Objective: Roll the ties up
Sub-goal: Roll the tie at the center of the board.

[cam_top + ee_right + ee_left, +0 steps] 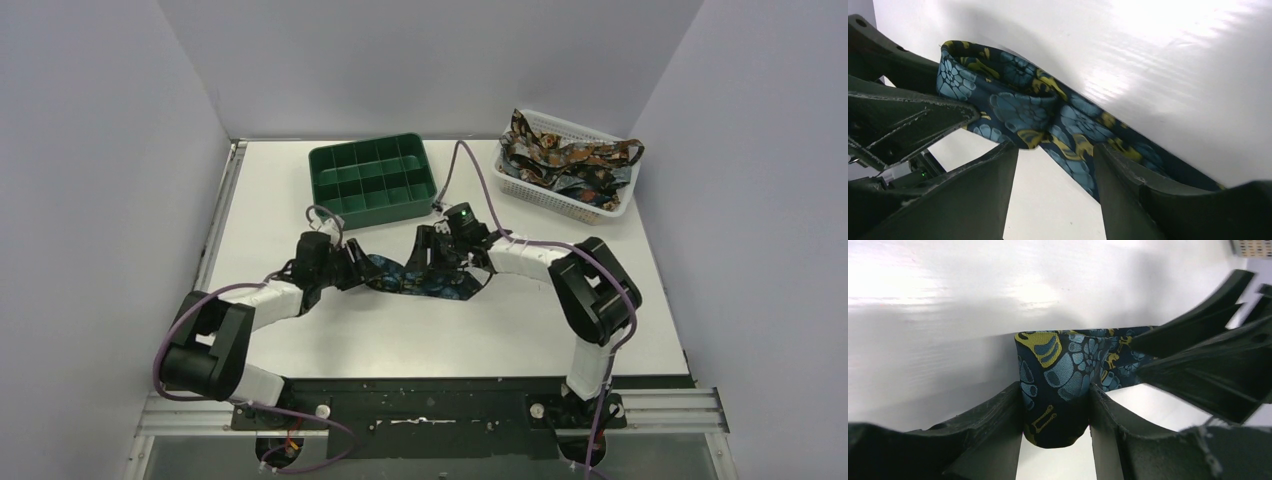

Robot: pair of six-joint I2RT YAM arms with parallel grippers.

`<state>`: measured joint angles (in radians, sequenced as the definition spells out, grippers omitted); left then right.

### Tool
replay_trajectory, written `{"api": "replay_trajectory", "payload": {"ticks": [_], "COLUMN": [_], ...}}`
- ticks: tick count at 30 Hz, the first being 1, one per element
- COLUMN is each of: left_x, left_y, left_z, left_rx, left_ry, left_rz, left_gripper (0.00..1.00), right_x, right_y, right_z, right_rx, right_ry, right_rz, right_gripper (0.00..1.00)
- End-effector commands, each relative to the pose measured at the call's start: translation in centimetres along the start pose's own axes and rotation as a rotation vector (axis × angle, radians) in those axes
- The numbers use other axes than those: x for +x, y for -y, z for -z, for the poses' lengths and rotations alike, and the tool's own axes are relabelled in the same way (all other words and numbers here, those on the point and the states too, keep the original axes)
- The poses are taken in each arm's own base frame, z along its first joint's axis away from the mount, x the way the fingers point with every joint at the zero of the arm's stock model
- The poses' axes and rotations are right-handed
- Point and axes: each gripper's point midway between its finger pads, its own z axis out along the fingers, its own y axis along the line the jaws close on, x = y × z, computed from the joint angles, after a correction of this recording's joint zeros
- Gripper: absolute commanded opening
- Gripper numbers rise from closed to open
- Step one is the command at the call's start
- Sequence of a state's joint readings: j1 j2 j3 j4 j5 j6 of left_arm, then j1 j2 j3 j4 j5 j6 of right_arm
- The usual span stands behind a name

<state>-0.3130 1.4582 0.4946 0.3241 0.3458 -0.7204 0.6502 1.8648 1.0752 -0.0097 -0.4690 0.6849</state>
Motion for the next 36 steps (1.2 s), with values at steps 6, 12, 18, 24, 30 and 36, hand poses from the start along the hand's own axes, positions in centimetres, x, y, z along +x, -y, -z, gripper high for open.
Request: {"api": "replay_trajectory", "payload": {"ticks": [6, 12, 18, 24, 30, 36], "left_x": [-2.0, -2.6, -3.0, -3.1, -3.9, -3.7], "left_y": [0.0, 0.3, 0.4, 1.0, 1.7, 1.7], "left_z": [0.3, 0.1, 0.3, 0.0, 0.1, 0.3], "left_rx": [-0.178, -0.243, -0.307, -0.282, -0.313, -0.373], "left_ry": [0.028, 0.045, 0.046, 0.039, 0.048, 0.023], "left_rz": [-0.156, -0.210, -0.252, -0.294, -0.373, -0.485], "left_gripper": [0.45, 0.45, 0.46, 0.46, 0.47, 0.47], "right_x": [-3.2, -2.7, -1.6, -0.4, 0.4, 0.6], "right_y": [5.6, 8.6, 9.0, 9.1, 8.3, 7.8], "right_z": [5.1, 6.2, 6.2, 5.5, 5.4, 5.2], "right_rx": [0.185, 0.313, 0.301, 0.267, 0.207, 0.171], "right_ry": [0.105, 0.085, 0.039, -0.011, -0.004, 0.012], "right_rz": [0.022, 0.075, 0.090, 0.104, 0.075, 0.047], "right_gripper": [0.59, 0.61, 0.61, 0.61, 0.60, 0.60]}}
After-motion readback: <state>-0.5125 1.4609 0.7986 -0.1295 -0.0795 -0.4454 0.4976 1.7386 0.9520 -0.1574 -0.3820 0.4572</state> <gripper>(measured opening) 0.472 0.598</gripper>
